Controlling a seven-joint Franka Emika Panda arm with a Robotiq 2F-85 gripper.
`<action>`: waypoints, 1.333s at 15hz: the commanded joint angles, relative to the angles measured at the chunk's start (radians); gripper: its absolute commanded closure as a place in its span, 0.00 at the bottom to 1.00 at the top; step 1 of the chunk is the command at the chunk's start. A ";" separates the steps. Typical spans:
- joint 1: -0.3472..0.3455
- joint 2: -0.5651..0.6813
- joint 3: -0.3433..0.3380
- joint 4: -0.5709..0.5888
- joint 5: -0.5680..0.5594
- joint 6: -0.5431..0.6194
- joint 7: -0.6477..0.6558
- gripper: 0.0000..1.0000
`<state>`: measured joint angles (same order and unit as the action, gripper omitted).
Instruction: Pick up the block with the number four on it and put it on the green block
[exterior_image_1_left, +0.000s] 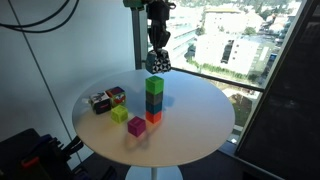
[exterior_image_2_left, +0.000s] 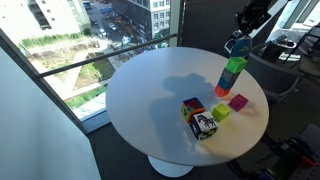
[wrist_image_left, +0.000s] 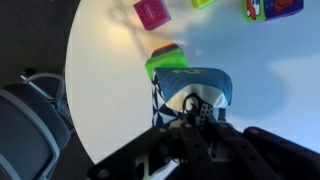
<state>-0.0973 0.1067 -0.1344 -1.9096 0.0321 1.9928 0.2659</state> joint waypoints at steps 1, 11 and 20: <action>-0.013 -0.020 -0.002 -0.005 0.006 -0.031 -0.032 0.95; -0.019 -0.041 -0.008 -0.027 -0.008 -0.041 -0.049 0.95; -0.018 -0.040 -0.012 -0.062 -0.003 -0.021 -0.052 0.95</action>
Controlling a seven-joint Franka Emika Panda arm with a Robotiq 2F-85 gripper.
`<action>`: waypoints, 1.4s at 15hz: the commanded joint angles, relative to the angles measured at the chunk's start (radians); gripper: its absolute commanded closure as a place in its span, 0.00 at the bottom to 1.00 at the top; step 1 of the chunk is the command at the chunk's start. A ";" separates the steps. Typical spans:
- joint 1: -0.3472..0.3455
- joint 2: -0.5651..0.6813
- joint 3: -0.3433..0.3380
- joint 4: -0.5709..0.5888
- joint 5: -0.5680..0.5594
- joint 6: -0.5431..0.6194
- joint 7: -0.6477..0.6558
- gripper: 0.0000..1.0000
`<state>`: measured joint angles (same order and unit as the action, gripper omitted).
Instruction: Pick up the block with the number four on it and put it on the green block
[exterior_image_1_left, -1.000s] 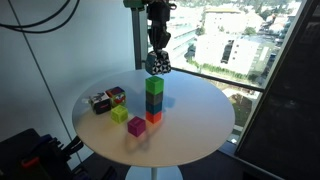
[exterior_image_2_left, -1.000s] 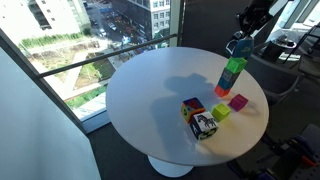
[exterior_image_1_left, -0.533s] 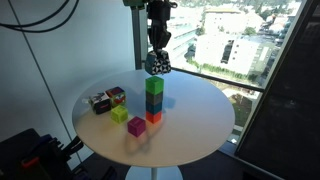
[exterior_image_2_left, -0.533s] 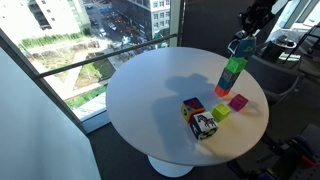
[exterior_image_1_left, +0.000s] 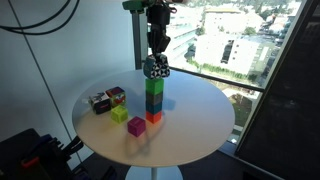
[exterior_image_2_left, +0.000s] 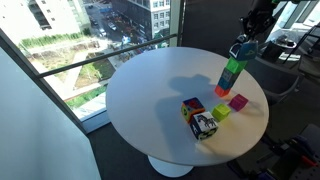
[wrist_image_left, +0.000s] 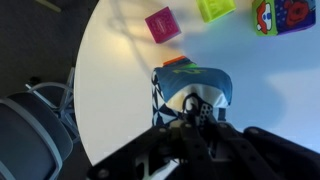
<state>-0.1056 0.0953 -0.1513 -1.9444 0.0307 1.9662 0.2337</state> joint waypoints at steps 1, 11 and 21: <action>-0.009 -0.029 0.005 -0.030 0.000 0.011 -0.020 0.95; -0.007 -0.029 0.007 -0.053 0.004 0.039 -0.018 0.77; -0.008 -0.032 0.006 -0.044 0.000 0.036 -0.011 0.00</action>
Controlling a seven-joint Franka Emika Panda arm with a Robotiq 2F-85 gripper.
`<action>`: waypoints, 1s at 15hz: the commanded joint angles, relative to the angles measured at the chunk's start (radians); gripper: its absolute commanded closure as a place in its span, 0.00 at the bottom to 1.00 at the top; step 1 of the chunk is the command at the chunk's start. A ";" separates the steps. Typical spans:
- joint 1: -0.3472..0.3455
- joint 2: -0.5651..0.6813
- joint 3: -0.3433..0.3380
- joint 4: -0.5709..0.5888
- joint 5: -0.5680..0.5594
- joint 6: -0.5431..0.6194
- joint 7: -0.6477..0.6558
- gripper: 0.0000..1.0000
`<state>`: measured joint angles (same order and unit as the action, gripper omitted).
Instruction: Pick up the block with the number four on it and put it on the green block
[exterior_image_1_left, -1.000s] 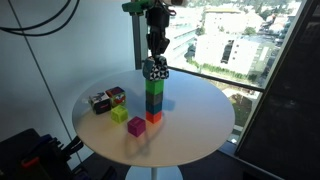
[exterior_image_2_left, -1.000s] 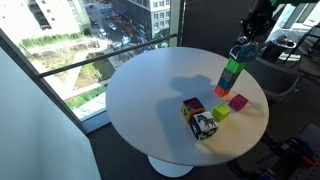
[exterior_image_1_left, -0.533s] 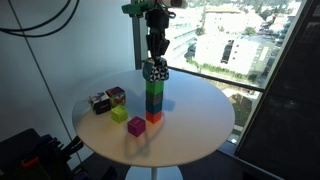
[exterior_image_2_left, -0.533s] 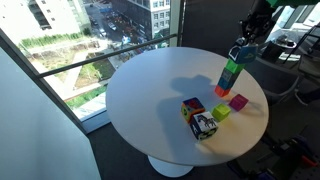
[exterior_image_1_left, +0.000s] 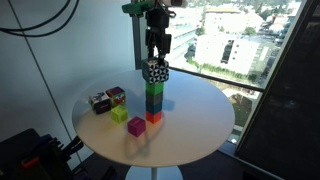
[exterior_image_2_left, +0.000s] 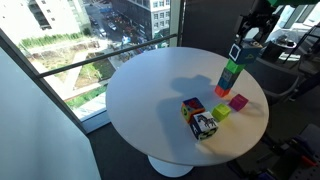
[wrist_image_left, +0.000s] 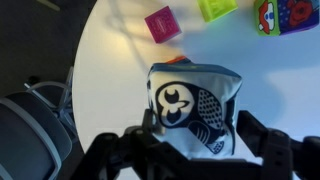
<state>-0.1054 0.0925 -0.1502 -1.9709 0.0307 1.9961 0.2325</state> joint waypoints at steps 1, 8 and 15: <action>-0.008 -0.030 0.005 -0.016 0.001 0.005 -0.010 0.00; -0.008 -0.044 0.005 0.008 0.004 -0.018 0.009 0.00; -0.006 -0.065 0.007 0.049 -0.014 -0.055 0.029 0.00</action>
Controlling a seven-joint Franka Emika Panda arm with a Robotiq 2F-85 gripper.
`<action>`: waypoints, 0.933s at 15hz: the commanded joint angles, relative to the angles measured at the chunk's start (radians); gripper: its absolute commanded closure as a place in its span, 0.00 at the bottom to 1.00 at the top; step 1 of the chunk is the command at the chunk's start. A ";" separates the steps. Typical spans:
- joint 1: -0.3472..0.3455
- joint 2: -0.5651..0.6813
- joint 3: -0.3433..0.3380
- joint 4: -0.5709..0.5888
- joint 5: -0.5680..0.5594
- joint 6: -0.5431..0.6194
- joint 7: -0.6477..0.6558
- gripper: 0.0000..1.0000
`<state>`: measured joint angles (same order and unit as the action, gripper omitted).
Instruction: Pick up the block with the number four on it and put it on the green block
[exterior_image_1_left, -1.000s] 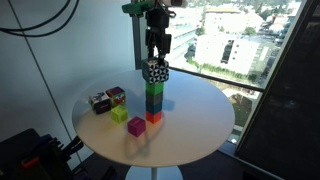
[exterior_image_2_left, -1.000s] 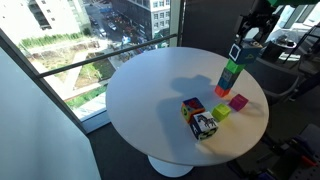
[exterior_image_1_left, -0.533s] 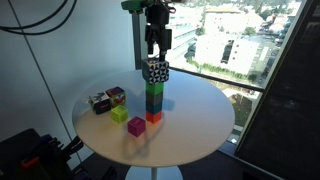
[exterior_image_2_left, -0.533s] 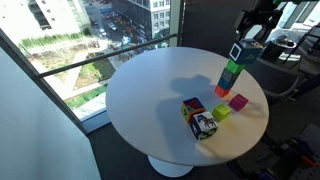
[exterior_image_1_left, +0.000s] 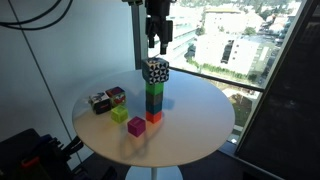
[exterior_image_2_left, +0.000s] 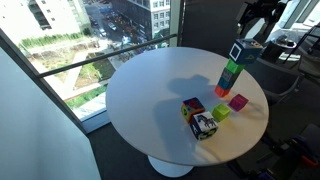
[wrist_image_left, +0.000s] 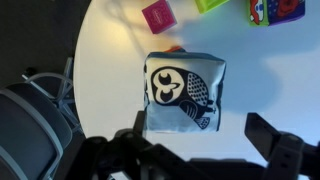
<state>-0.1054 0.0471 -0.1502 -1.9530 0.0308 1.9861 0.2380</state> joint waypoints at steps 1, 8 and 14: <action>-0.006 -0.025 0.008 0.039 -0.014 -0.054 0.021 0.00; -0.002 -0.059 0.018 0.095 -0.061 -0.203 0.015 0.00; -0.002 -0.107 0.029 0.124 -0.093 -0.362 -0.061 0.00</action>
<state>-0.1048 -0.0330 -0.1283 -1.8549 -0.0390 1.7021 0.2232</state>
